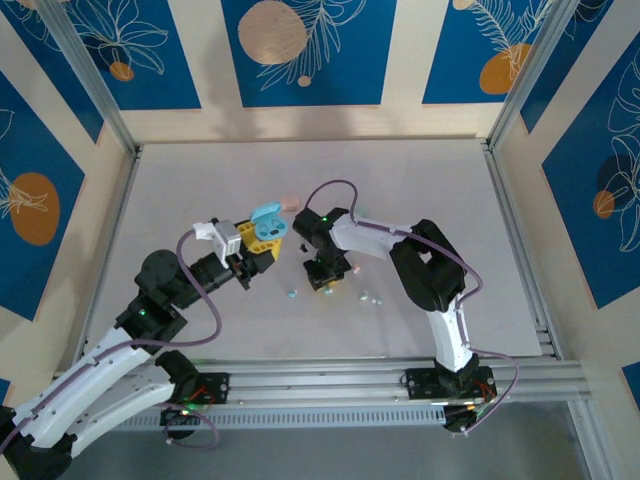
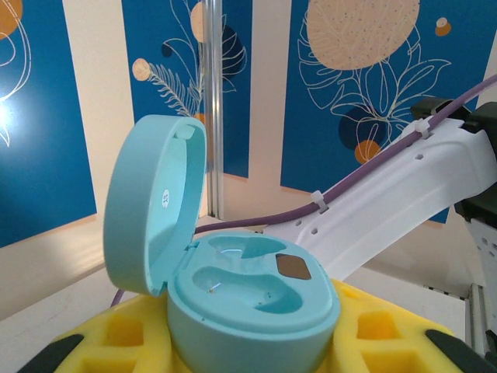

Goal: Insert the wireless bluetooth earbuds into the charging case

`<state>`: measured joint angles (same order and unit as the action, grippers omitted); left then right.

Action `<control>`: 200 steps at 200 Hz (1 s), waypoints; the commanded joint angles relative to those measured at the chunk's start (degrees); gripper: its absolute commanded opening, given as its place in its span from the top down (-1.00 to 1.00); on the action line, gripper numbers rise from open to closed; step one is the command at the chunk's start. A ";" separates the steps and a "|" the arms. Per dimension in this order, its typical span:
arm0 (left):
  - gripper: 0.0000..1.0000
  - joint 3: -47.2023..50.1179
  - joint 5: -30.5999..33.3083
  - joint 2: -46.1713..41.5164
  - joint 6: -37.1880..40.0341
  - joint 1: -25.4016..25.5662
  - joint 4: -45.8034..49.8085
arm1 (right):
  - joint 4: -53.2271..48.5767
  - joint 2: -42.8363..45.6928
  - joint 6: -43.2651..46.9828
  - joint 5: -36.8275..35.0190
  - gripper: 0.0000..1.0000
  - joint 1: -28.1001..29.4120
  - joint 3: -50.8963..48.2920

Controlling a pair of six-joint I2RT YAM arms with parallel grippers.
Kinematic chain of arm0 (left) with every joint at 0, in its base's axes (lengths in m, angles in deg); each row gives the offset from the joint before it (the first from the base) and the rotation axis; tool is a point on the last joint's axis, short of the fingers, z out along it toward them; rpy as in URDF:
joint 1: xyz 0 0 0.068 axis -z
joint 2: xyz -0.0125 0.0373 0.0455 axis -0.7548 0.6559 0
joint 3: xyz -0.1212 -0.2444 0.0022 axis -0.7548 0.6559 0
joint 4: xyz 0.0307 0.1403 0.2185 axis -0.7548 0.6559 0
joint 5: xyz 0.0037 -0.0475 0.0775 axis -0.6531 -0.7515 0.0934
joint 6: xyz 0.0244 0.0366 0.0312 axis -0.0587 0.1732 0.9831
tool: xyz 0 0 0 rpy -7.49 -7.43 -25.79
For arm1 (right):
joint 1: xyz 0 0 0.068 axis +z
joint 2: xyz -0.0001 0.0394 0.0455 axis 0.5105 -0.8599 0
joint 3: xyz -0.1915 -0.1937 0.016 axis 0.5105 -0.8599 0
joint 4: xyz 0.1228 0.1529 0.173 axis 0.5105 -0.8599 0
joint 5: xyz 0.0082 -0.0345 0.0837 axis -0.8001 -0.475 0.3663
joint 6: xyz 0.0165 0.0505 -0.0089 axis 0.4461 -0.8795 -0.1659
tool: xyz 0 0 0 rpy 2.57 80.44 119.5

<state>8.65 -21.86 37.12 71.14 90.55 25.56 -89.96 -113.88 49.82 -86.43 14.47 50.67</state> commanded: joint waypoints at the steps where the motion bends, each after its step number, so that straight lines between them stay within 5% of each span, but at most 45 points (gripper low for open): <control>1: 0.46 -0.63 0.21 -0.69 -0.96 -0.04 -2.39 | -2.55 -1.01 1.75 0.99 0.41 0.27 0.19; 200: 0.46 -1.12 -0.19 0.12 -2.08 -0.02 -2.69 | -5.05 -2.78 -0.47 0.02 0.41 0.37 3.35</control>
<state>8.65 -21.89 37.27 69.85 90.55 25.51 -94.33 -114.97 51.17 -86.87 14.84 52.18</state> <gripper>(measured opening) 0.335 0.301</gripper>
